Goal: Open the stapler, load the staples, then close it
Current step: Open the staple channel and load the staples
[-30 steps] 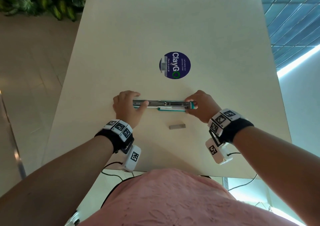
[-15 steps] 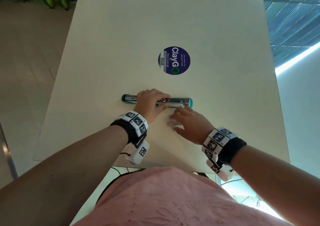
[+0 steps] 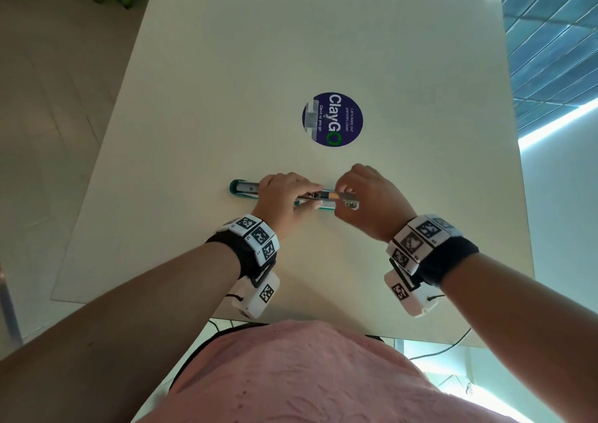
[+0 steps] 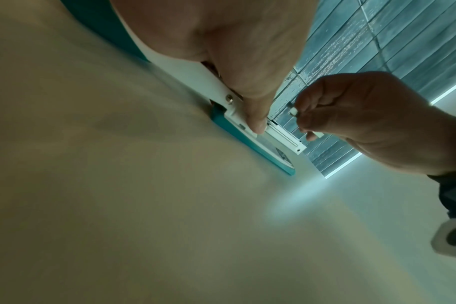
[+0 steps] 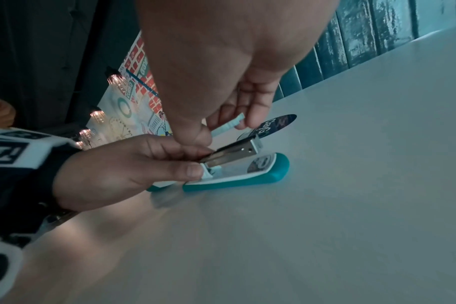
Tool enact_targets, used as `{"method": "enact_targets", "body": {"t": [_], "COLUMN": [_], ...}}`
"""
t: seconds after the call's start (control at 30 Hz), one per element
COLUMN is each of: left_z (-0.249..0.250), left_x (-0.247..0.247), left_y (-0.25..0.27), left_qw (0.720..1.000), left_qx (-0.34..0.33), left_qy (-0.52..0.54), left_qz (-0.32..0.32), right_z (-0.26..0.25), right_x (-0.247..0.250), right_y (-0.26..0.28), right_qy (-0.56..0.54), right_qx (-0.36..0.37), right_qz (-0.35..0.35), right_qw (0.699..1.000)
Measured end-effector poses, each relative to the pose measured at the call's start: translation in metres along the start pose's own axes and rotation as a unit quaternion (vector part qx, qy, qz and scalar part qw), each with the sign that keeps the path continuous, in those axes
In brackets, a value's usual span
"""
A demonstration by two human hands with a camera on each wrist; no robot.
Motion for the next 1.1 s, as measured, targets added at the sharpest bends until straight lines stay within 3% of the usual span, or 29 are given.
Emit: {"method": "enact_targets", "body": {"t": [0.13,0.97,1.1], "left_z": [-0.001,-0.002,-0.001], "left_x": [0.000,0.000,-0.001], "left_y": [0.000,0.001,0.000], "left_qw": [1.000,1.000,1.000], "left_qx": [0.000,0.010,0.017], "left_qy": [-0.005,-0.007,-0.007], "left_qz": [0.002,0.000,-0.013], "right_z": [0.003,0.007,0.019], "right_x": [-0.012,-0.025,-0.029], "right_y": [-0.008,-0.011,-0.003], "right_qy": [0.028,0.027,-0.002], "right_qx": [-0.002,-0.023,-0.054], "right_qz": [-0.045,-0.089,-0.064], "right_qw": [0.999,0.995,0.996]}}
Point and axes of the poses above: each hand's wrist, its own y-axis away from the middle knuckle, its own x-axis out of the back of the hand, z = x × y, the point moved 10 cm from there along -y, towards the middle knuckle, and after that the axes turned 12 degrees about y, right-handed, at the moved point
